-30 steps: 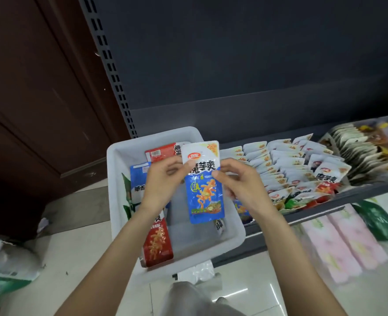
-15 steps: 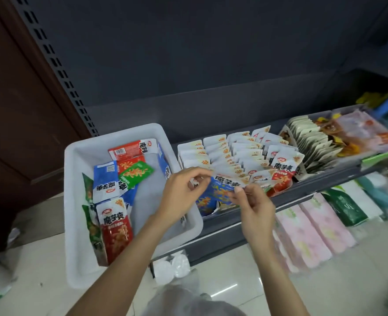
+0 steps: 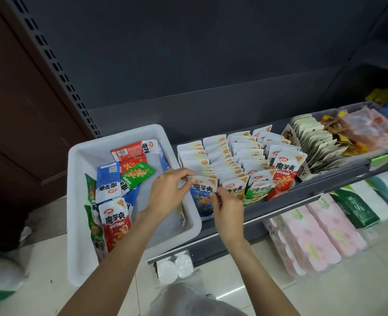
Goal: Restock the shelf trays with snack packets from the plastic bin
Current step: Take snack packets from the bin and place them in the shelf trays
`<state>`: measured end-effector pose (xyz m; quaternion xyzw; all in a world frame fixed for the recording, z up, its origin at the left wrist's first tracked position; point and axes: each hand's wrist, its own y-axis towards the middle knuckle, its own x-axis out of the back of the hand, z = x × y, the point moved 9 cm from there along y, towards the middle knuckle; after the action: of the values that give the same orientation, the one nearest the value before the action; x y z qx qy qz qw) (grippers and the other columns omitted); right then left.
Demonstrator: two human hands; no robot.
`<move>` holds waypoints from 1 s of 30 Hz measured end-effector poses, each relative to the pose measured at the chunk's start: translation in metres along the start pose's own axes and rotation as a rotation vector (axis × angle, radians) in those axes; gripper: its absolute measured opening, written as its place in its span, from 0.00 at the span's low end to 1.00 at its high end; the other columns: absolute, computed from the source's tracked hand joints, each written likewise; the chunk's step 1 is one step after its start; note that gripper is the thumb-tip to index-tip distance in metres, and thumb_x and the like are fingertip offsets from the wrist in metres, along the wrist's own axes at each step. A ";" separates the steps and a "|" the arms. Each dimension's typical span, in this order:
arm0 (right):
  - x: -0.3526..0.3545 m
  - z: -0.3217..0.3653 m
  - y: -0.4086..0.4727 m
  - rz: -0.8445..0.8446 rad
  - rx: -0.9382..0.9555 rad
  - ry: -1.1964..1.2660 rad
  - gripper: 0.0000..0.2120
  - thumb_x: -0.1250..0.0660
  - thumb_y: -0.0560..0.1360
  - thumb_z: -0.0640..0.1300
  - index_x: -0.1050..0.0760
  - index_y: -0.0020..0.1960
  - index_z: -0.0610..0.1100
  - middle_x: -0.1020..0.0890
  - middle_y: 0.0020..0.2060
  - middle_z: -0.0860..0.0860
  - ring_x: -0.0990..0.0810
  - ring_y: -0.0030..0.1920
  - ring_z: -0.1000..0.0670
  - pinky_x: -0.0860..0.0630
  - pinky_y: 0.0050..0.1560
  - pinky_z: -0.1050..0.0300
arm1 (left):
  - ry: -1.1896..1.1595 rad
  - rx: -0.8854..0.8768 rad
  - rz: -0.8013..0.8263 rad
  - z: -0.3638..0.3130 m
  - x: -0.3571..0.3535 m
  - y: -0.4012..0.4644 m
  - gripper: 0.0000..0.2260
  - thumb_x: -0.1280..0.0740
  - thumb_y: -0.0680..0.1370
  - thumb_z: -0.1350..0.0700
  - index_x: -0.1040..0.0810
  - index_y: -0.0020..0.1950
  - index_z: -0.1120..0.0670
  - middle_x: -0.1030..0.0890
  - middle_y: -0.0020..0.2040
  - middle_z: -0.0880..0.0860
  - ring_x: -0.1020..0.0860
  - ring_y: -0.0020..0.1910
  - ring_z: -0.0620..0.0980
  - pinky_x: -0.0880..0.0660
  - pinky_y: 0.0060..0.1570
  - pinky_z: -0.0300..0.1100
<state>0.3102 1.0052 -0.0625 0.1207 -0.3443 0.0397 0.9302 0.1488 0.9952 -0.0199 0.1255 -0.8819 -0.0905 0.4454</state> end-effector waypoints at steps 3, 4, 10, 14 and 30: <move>-0.005 -0.006 -0.008 0.027 -0.032 -0.104 0.09 0.36 0.79 0.44 0.23 0.55 0.41 0.17 0.42 0.48 0.18 0.39 0.49 0.36 0.32 0.77 | 0.037 0.011 -0.041 0.002 -0.002 0.002 0.05 0.30 0.75 0.53 0.18 0.49 0.50 0.18 0.43 0.48 0.23 0.41 0.46 0.29 0.35 0.37; -0.005 -0.008 -0.011 0.032 -0.044 -0.120 0.11 0.37 0.79 0.45 0.24 0.58 0.41 0.17 0.45 0.48 0.17 0.41 0.49 0.33 0.34 0.74 | 0.050 0.013 -0.059 0.003 -0.003 0.003 0.04 0.29 0.74 0.53 0.18 0.48 0.50 0.18 0.42 0.48 0.22 0.42 0.47 0.29 0.35 0.38; -0.006 -0.007 -0.014 0.114 -0.089 -0.142 0.14 0.41 0.80 0.46 0.27 0.63 0.43 0.17 0.50 0.48 0.18 0.44 0.51 0.36 0.31 0.77 | 0.122 -0.001 -0.057 0.000 -0.014 0.007 0.04 0.29 0.73 0.53 0.19 0.47 0.49 0.18 0.40 0.46 0.23 0.42 0.50 0.26 0.36 0.42; 0.030 0.029 -0.020 -0.067 0.090 -0.119 0.13 0.37 0.78 0.40 0.24 0.62 0.42 0.16 0.47 0.47 0.18 0.39 0.51 0.31 0.34 0.73 | -0.011 0.002 -0.250 0.004 0.022 -0.006 0.06 0.29 0.74 0.55 0.21 0.50 0.50 0.20 0.44 0.46 0.25 0.40 0.43 0.27 0.37 0.39; -0.184 0.139 0.037 0.625 0.589 -0.486 0.26 0.41 0.74 0.31 0.34 0.71 0.43 0.31 0.69 0.46 0.34 0.69 0.45 0.34 0.67 0.52 | 0.310 0.490 0.105 0.150 0.042 -0.069 0.27 0.32 0.75 0.52 0.35 0.71 0.55 0.30 0.68 0.56 0.34 0.68 0.58 0.34 0.64 0.51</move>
<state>0.0766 1.0078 -0.0729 0.2753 -0.5450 0.3834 0.6930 0.0134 0.9238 -0.0949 0.1959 -0.8041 0.1685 0.5355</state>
